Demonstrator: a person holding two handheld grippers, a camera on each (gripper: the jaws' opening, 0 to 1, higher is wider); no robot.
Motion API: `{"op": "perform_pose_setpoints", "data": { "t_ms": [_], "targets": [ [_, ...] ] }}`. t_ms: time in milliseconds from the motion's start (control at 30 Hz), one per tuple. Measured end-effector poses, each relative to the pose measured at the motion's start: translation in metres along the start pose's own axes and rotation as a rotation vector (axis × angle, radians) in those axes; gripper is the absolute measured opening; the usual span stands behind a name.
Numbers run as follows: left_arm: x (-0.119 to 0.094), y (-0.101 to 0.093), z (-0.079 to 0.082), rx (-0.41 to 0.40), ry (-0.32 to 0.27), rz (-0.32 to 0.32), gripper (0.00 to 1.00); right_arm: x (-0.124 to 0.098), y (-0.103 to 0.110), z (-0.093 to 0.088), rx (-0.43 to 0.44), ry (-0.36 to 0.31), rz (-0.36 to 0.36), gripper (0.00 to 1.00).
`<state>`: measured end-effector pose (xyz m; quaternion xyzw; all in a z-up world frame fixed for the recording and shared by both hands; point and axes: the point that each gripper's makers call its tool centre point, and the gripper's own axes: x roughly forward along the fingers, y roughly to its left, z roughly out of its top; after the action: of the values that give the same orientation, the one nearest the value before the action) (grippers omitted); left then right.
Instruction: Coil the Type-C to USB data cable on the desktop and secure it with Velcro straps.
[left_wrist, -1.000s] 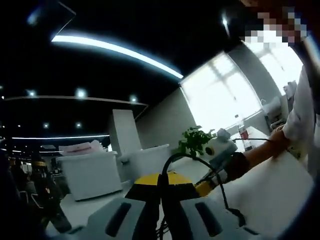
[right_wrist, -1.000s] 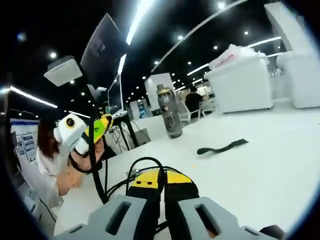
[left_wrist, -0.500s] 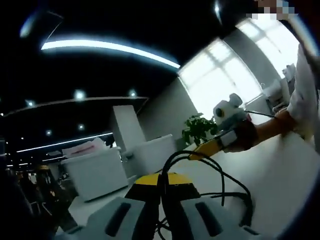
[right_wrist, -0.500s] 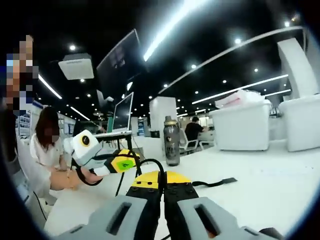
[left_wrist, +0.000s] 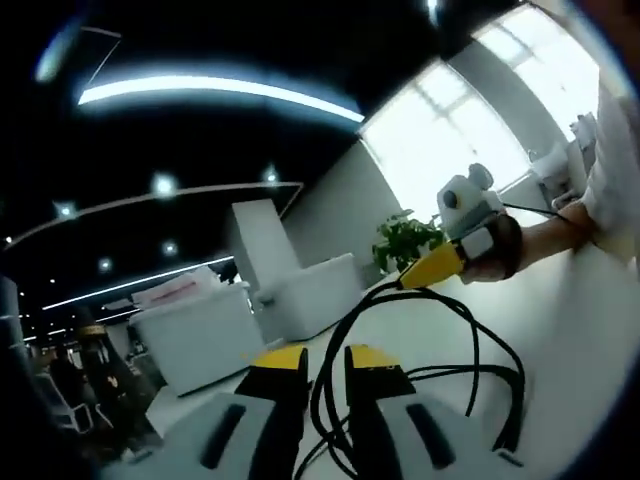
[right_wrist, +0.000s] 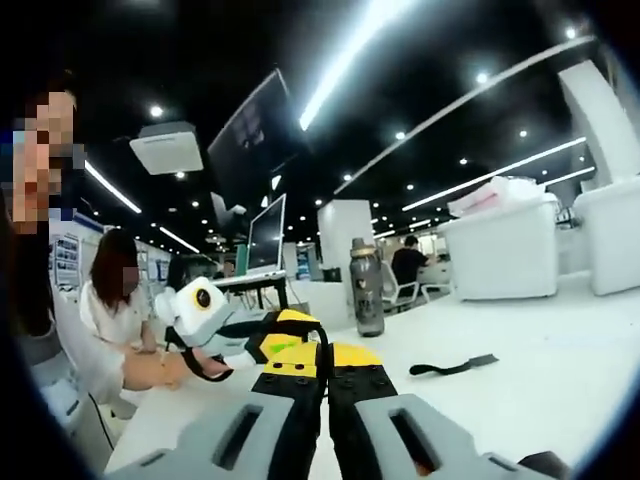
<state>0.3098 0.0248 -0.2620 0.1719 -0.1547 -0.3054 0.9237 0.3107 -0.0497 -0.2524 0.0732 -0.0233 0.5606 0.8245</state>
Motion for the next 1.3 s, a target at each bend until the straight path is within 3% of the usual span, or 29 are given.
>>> {"op": "perform_pose_setpoints", "data": {
  "t_ms": [133, 167, 333, 433, 500, 533, 567, 667, 767, 933, 1133, 1300],
  "targets": [
    [0.001, -0.005, -0.003, 0.028, 0.015, -0.015, 0.15, 0.003, 0.011, -0.001, -0.003, 0.010, 0.043, 0.01],
    [0.001, -0.007, -0.003, 0.031, 0.015, -0.022, 0.09, 0.004, 0.013, -0.002, 0.000, 0.011, 0.050, 0.01],
    [0.001, -0.010, -0.004, 0.092, 0.035, -0.040, 0.05, 0.004, 0.011, -0.004, -0.009, 0.010, 0.018, 0.03],
    [0.001, -0.004, -0.007, 0.121, 0.058, -0.013, 0.04, 0.002, -0.003, -0.003, -0.002, -0.004, -0.049, 0.05],
    [-0.001, 0.002, -0.008, 0.127, 0.062, 0.007, 0.04, -0.005, -0.019, 0.001, 0.013, -0.026, -0.117, 0.07],
    [-0.002, 0.006, -0.006, 0.119, 0.061, 0.018, 0.04, -0.010, -0.035, -0.001, 0.062, -0.023, -0.183, 0.07],
    [-0.003, 0.009, -0.004, 0.116, 0.056, 0.028, 0.04, -0.014, -0.047, -0.008, 0.095, 0.007, -0.234, 0.07],
    [-0.006, 0.014, 0.004, 0.126, 0.031, 0.051, 0.04, -0.018, -0.064, -0.042, 0.101, 0.131, -0.267, 0.13],
    [-0.007, 0.015, 0.007, 0.135, 0.021, 0.059, 0.04, -0.015, -0.065, -0.073, 0.122, 0.227, -0.277, 0.21],
    [-0.009, 0.015, 0.013, 0.144, 0.003, 0.066, 0.04, -0.003, -0.048, -0.096, 0.143, 0.296, -0.223, 0.24],
    [-0.013, 0.015, 0.029, 0.151, -0.047, 0.070, 0.04, -0.001, -0.047, -0.115, 0.122, 0.372, -0.229, 0.22],
    [-0.014, 0.016, 0.036, 0.130, -0.075, 0.071, 0.04, 0.005, -0.046, -0.126, 0.185, 0.410, -0.218, 0.10]
  ]
}}
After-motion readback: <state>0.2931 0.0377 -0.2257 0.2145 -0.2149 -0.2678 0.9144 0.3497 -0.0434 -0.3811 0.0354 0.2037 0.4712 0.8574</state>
